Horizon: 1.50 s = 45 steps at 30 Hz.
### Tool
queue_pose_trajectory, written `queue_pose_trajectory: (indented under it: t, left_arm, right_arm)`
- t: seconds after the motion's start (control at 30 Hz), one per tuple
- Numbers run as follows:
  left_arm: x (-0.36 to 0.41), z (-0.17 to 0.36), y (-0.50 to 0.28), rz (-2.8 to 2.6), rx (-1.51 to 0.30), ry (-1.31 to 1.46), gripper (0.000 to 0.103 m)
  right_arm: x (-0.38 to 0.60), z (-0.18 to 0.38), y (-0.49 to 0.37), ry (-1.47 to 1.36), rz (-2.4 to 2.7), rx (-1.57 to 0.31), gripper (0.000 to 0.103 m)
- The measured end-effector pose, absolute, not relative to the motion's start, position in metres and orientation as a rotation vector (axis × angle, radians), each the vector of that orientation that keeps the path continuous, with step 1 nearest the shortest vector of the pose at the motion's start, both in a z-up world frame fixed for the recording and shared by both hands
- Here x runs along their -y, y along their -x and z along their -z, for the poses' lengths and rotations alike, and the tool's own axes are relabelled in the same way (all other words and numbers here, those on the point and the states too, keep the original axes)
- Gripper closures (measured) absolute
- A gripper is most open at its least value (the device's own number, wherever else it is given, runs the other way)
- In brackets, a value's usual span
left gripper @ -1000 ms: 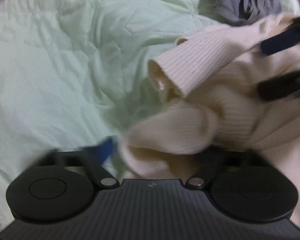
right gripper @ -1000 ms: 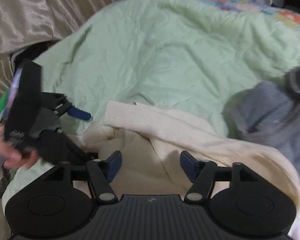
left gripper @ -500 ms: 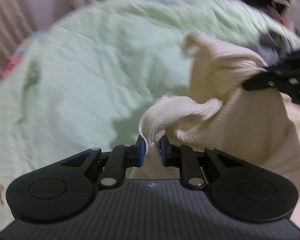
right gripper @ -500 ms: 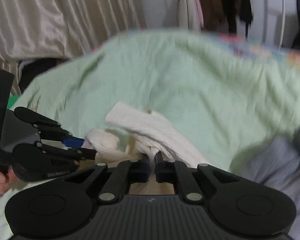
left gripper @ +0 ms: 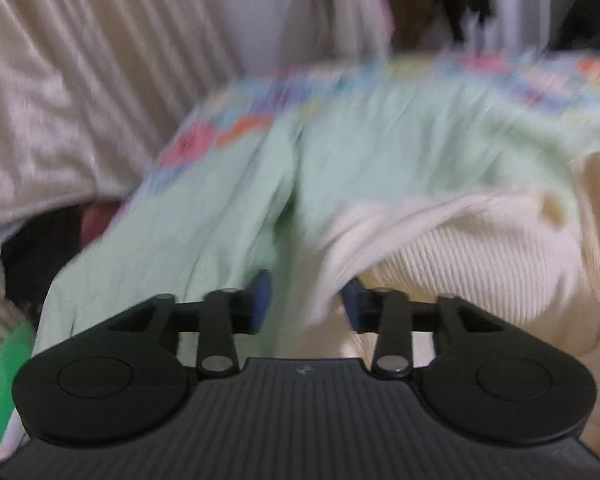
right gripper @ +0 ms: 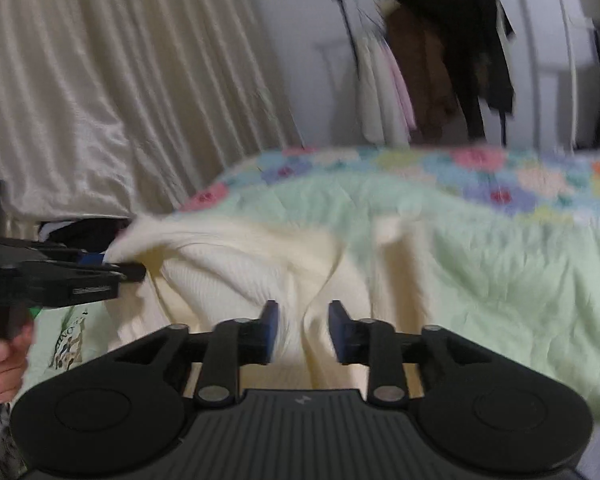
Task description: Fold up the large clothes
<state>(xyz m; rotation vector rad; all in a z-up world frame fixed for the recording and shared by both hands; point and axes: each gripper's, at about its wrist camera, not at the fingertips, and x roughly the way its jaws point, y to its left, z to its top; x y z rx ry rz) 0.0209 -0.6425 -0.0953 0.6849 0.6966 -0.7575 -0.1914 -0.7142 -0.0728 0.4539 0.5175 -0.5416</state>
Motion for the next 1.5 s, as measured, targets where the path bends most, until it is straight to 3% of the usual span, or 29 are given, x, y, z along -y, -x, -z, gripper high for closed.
queue_pose_trajectory:
  t: [0.07, 0.17, 0.27, 0.33, 0.53, 0.6, 0.7, 0.73, 0.93, 1.07, 1.3, 1.43, 1.5]
  left_arm:
    - [0.63, 0.1, -0.031, 0.758, -0.722, -0.679, 0.057]
    - [0.591, 0.105, -0.036, 0.816, -0.762, -0.659, 0.035]
    - [0.558, 0.113, -0.03, 0.891, -0.795, -0.651, 0.021]
    - [0.546, 0.121, -0.024, 0.926, -0.817, -0.659, 0.019]
    - [0.518, 0.13, -0.001, 0.972, -0.897, -0.584, 0.019]
    - [0.506, 0.128, 0.019, 0.993, -0.86, -0.567, 0.019]
    - [0.495, 0.129, 0.033, 1.018, -0.868, -0.545, 0.019]
    - [0.489, 0.129, 0.035, 1.024, -0.888, -0.521, 0.019]
    - [0.468, 0.123, 0.036, 1.135, -1.064, -0.296, 0.019]
    - [0.481, 0.129, 0.044, 1.175, -1.171, -0.217, 0.018]
    - [0.504, 0.169, 0.071, 1.115, -1.452, -0.096, 0.017]
    - [0.508, 0.171, 0.076, 1.026, -1.436, -0.04, 0.017]
    - [0.519, 0.167, 0.079, 0.999, -1.379, -0.08, 0.008]
  right_arm:
    - [0.709, 0.082, 0.204, -0.507, 0.488, -0.538, 0.054]
    - [0.685, 0.1, 0.224, -0.499, 0.426, -0.618, 0.051]
    - [0.654, 0.123, 0.228, -0.458, 0.384, -0.714, 0.048]
    - [0.634, 0.136, 0.223, -0.425, 0.364, -0.763, 0.048]
    - [0.583, 0.163, 0.193, -0.302, 0.37, -0.92, 0.026]
    - [0.569, 0.177, 0.183, -0.184, 0.415, -1.003, 0.03]
    - [0.564, 0.199, 0.181, -0.029, 0.452, -1.008, 0.069]
    - [0.568, 0.2, 0.184, -0.049, 0.45, -0.99, 0.089]
    - [0.595, 0.155, 0.258, -0.454, 0.301, -0.622, 0.091]
    - [0.596, 0.127, 0.311, -0.532, 0.153, -0.5, 0.091]
    - [0.576, 0.133, 0.346, -0.551, 0.036, -0.52, 0.092]
    - [0.558, 0.149, 0.33, -0.48, 0.09, -0.603, 0.09]
    - [0.542, 0.158, 0.321, -0.426, 0.153, -0.668, 0.082]
